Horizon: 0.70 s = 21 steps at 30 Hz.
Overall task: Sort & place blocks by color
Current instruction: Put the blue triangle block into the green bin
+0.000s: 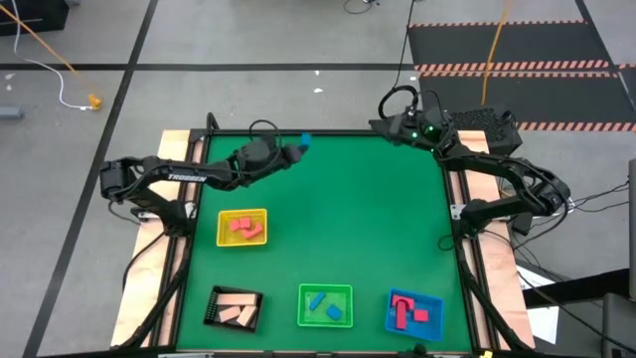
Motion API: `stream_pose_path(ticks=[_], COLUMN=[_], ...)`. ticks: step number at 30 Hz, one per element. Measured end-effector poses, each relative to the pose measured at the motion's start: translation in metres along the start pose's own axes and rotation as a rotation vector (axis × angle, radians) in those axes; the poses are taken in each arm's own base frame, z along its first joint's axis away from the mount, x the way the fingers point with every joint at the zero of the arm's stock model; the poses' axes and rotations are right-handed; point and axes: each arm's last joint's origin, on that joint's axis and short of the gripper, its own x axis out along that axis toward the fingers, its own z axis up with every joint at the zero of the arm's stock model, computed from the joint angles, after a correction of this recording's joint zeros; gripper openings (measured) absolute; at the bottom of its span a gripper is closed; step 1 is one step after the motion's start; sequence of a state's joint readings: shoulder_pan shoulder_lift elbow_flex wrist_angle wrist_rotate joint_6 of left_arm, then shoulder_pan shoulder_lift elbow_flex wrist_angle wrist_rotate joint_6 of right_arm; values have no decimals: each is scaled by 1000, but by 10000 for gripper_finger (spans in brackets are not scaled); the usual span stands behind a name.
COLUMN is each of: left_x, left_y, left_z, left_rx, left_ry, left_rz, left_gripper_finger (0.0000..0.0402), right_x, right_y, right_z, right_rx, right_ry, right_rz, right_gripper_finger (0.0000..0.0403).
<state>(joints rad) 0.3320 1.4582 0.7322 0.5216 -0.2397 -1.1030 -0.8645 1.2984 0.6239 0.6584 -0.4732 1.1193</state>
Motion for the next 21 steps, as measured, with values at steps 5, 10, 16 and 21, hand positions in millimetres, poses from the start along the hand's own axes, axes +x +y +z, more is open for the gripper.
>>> stream_pose_path(ticks=[5,10,16,21], left_x=[-3,-7,-12,-17], left_y=[-7,-13,-19,-25], left_z=[-14,-26,-38,-49], left_rx=[6,2,0,9], left_ry=[115,203,271,317], left_rz=[-66,-110,-143,-166], left_gripper_finger=[8,5,9,7], right_x=[9,17,24,26], right_y=[10,19,34,47], right_z=[-20,-41,-72,-99], right_rx=[9,62,65,51], right_ry=[57,74,136,164], right_rz=[26,27,49,74], right_gripper_finger=[302,302,302,302])
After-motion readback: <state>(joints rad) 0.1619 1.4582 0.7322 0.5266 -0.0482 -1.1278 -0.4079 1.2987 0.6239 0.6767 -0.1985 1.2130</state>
